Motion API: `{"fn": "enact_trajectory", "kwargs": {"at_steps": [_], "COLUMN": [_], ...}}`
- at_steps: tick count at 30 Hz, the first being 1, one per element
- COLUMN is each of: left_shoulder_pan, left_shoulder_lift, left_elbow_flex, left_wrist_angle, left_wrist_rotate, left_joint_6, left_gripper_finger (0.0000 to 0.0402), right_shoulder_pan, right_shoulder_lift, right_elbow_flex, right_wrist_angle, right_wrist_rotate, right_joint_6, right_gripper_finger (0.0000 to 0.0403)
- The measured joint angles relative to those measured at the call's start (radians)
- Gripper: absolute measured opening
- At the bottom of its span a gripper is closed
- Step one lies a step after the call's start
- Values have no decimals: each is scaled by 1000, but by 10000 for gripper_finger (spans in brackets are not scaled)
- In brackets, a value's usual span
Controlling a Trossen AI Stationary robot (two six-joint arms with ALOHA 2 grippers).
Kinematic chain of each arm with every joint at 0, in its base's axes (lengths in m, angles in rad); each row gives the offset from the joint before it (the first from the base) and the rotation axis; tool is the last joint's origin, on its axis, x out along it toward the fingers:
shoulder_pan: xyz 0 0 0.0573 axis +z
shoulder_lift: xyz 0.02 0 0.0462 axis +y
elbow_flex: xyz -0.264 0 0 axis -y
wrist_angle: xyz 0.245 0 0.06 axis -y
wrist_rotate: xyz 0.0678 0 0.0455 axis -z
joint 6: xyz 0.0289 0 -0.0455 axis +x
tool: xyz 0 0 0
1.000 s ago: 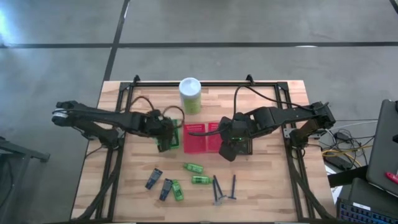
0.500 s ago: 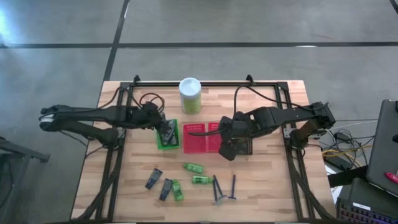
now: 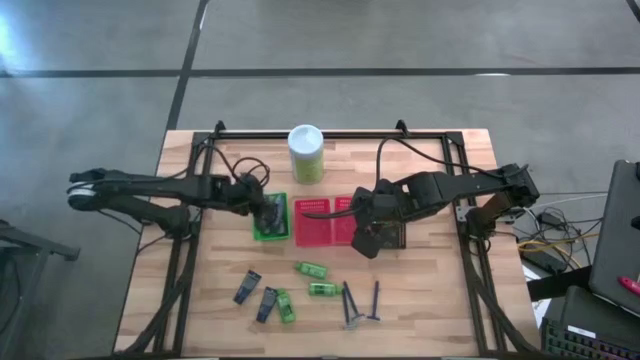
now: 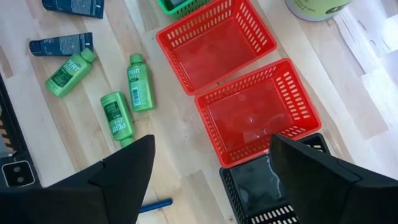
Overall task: Pick & Place Travel size toiletries
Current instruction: Put the deodorant into the green bin, then put the right blue razor into the black bin
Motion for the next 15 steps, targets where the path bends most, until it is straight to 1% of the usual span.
{"fn": "enact_trajectory", "kwargs": {"at_steps": [6, 15], "left_shoulder_pan": [0, -1], "left_shoulder_lift": [-7, -7], "left_elbow_flex": [14, 14], "left_wrist_angle": [5, -21], "left_wrist_rotate": [40, 43], "left_joint_6": [11, 1], "left_gripper_finger": [131, 194], "right_shoulder_pan": [0, 0], "right_shoulder_lift": [0, 0], "right_elbow_flex": [0, 0], "right_wrist_angle": [0, 0], "right_wrist_rotate": [0, 0], "right_joint_6": [-7, -16], "right_gripper_finger": [316, 288]}}
